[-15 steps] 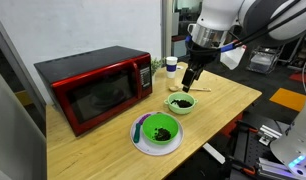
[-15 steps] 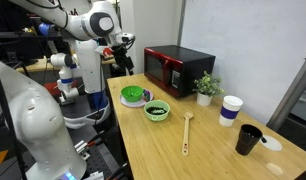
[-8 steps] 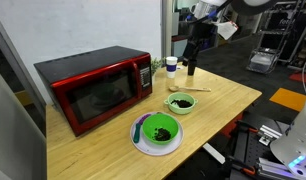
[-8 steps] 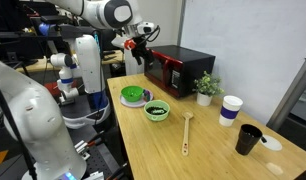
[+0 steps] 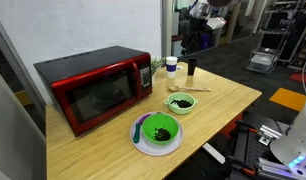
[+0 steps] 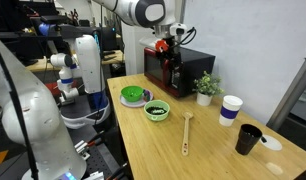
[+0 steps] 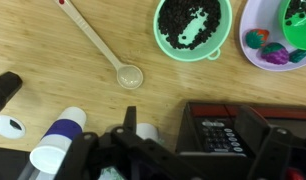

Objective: Pour the contents in the light-green bowl into the dark-green bowl

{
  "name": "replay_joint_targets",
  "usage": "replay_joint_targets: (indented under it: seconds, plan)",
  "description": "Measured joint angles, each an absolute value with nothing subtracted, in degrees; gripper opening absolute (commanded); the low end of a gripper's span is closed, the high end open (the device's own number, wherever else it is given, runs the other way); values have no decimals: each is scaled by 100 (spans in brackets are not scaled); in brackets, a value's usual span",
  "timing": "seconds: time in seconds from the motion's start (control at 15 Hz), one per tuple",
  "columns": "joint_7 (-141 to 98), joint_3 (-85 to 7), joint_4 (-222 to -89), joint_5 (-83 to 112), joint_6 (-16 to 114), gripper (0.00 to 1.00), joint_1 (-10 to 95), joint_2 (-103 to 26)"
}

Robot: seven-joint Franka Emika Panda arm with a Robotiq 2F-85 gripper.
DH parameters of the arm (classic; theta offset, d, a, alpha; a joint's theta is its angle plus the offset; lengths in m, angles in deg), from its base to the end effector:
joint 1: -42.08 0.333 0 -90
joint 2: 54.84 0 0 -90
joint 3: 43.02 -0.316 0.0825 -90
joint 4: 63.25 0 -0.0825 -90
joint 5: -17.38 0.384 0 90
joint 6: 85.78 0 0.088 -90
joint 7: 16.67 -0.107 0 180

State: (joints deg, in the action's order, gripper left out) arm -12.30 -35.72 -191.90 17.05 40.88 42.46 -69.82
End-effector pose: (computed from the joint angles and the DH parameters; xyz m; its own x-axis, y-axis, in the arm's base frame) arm 0.4890 -0.0628 0.4954 0.9737 -0.0411 0.2242 -0.0398 -0.9992 -0.0105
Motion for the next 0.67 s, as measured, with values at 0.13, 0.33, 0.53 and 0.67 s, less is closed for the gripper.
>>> replay_joint_targets:
  seconds: [0.13, 0.33, 0.53, 0.67]
  plan:
    - [-1190, -3523, -18921, 1725, 3939, 100, 4191, -6516]
    - [-1174, -3517, -18590, 1728, 3798, 100, 4110, -5855]
    - [-1130, -3526, -18356, 1727, 3762, 100, 4081, -5302]
    - [-1112, -3575, -18297, 1727, 3760, 100, 4082, -5058]
